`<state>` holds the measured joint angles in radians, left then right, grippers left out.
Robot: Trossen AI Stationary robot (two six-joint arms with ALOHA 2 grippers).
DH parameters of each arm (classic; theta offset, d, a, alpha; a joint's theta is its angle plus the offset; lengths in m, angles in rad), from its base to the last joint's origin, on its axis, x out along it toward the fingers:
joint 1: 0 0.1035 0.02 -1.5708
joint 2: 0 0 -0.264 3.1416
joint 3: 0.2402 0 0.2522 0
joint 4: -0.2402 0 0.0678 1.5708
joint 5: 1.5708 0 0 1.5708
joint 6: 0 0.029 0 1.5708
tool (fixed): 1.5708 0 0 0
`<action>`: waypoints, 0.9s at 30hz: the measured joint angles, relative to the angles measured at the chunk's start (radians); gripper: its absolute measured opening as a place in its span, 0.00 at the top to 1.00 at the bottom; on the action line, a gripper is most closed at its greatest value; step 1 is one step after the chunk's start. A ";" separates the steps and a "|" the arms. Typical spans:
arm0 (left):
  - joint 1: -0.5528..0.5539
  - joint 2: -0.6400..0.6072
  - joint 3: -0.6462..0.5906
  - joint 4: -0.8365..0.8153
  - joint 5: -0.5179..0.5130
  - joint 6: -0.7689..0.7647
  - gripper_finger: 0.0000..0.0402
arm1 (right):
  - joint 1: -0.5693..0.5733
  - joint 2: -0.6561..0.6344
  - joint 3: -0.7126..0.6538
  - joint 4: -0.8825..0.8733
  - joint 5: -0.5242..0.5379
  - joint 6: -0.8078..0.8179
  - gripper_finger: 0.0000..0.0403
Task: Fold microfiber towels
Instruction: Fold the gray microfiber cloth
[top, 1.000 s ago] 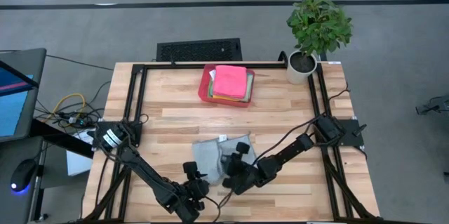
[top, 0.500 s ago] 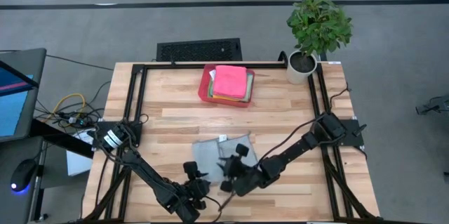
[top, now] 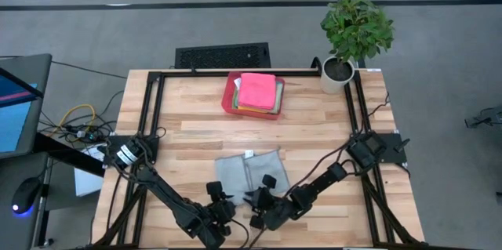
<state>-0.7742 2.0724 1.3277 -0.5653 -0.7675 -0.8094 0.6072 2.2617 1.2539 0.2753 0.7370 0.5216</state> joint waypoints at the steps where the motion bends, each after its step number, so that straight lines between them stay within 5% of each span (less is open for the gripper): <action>1: 0.000 0.000 0.012 -0.013 0.014 0.003 0.58 | -0.004 0.000 0.000 -0.010 -0.003 0.005 0.71; 4: -0.015 0.000 0.072 -0.097 0.018 0.012 0.58 | -0.014 -0.002 0.002 -0.037 -0.001 0.034 0.71; 12: -0.082 0.000 0.058 -0.132 -0.210 -0.105 0.60 | -0.020 -0.002 0.002 -0.039 -0.004 0.039 0.71; 23: -0.063 0.004 -0.190 0.196 -0.123 -0.189 0.80 | -0.016 -0.050 0.000 -0.081 0.008 0.023 0.71; 27: -0.066 0.004 -0.193 0.200 -0.123 -0.197 0.85 | 0.021 -0.142 0.003 -0.243 0.137 0.041 0.71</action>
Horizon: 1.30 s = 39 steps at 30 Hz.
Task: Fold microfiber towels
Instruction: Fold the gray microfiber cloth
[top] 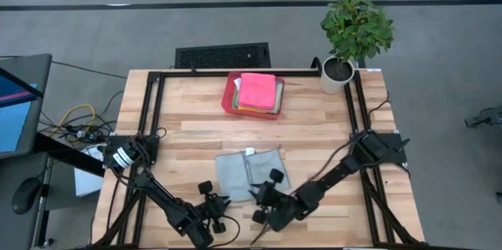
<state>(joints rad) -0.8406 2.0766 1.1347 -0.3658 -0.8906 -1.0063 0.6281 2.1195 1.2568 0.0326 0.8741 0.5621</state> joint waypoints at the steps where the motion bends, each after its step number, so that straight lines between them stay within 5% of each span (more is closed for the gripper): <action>1: 0.000 0.000 0.001 0.002 0.000 0.005 0.85 | 0.011 -0.013 0.000 -0.067 0.030 0.028 0.71; 11: 0.000 -0.003 0.112 -0.054 0.025 0.121 0.81 | 0.093 -0.056 -0.003 -0.641 -0.091 0.577 0.68; 20: 0.029 -0.006 0.154 -0.020 -0.074 0.207 0.65 | 0.170 -0.208 -0.002 -0.932 -0.113 0.900 0.41; 23: 0.053 -0.007 0.142 0.037 -0.100 0.247 0.62 | 0.185 -0.234 -0.042 -0.954 -0.151 1.033 0.37; 28: 0.104 -0.007 0.121 0.153 0.001 0.327 0.62 | 0.176 -0.241 -0.130 -0.883 -0.221 1.155 0.37; 33: 0.145 -0.015 0.120 0.239 0.132 0.457 0.62 | 0.146 -0.242 -0.151 -0.779 -0.259 1.112 0.37; 39: 0.149 -0.015 0.120 0.208 0.142 0.460 0.62 | 0.116 -0.234 -0.197 -0.671 -0.255 1.064 0.37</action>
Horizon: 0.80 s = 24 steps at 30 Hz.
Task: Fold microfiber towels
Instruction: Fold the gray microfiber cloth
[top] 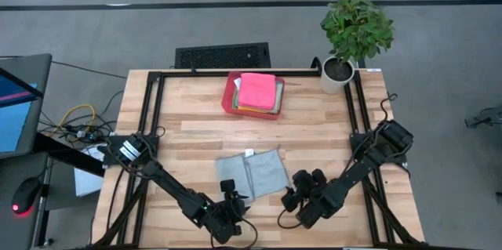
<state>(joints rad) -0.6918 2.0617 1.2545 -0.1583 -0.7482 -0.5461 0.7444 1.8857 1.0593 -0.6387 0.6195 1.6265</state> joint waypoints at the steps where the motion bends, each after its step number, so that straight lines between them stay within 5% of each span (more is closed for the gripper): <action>1: 0.000 0.000 0.000 -0.004 -0.002 0.000 0.62 | -0.001 0.000 -0.007 -0.004 0.000 0.006 0.37; 14: 0.007 0.000 -0.075 0.020 0.024 -0.072 0.62 | -0.021 -0.006 -0.123 0.229 0.019 0.007 0.39; 24: 0.027 0.002 -0.095 0.044 0.048 -0.070 0.62 | -0.049 -0.003 -0.126 0.257 -0.013 -0.064 0.78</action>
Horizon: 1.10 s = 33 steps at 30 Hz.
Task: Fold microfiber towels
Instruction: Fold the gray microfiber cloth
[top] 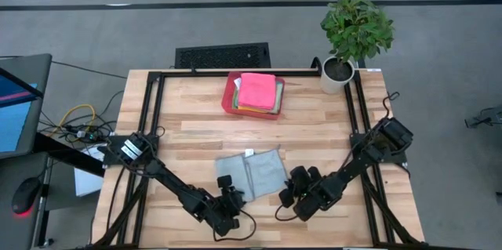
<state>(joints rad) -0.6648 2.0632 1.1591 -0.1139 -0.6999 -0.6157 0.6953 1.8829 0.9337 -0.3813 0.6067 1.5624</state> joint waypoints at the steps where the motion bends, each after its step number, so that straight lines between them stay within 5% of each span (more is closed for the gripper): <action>1: 0.004 0.000 0.000 0.000 0.007 0.005 0.62 | -0.002 0.001 0.000 0.001 -0.001 0.000 0.83; 5: 0.019 0.000 0.000 0.008 0.027 0.026 0.62 | -0.011 -0.005 0.013 -0.001 -0.020 -0.050 0.96; 20: 0.015 0.000 0.103 -0.068 0.042 0.092 0.62 | -0.130 -0.017 0.205 0.026 -0.043 -0.459 0.96; 27: -0.048 -0.071 0.159 -0.406 -0.023 -0.085 0.67 | -0.161 -0.016 0.230 0.173 -0.041 -0.598 0.95; 33: -0.128 -0.082 0.138 -0.494 -0.094 -0.259 0.73 | -0.181 -0.012 0.230 0.286 -0.073 -0.677 0.94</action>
<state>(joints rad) -0.7929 1.9816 1.2969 -0.6074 -0.7940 -0.8749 0.5138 1.8713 1.1641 -0.0951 0.5338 0.8857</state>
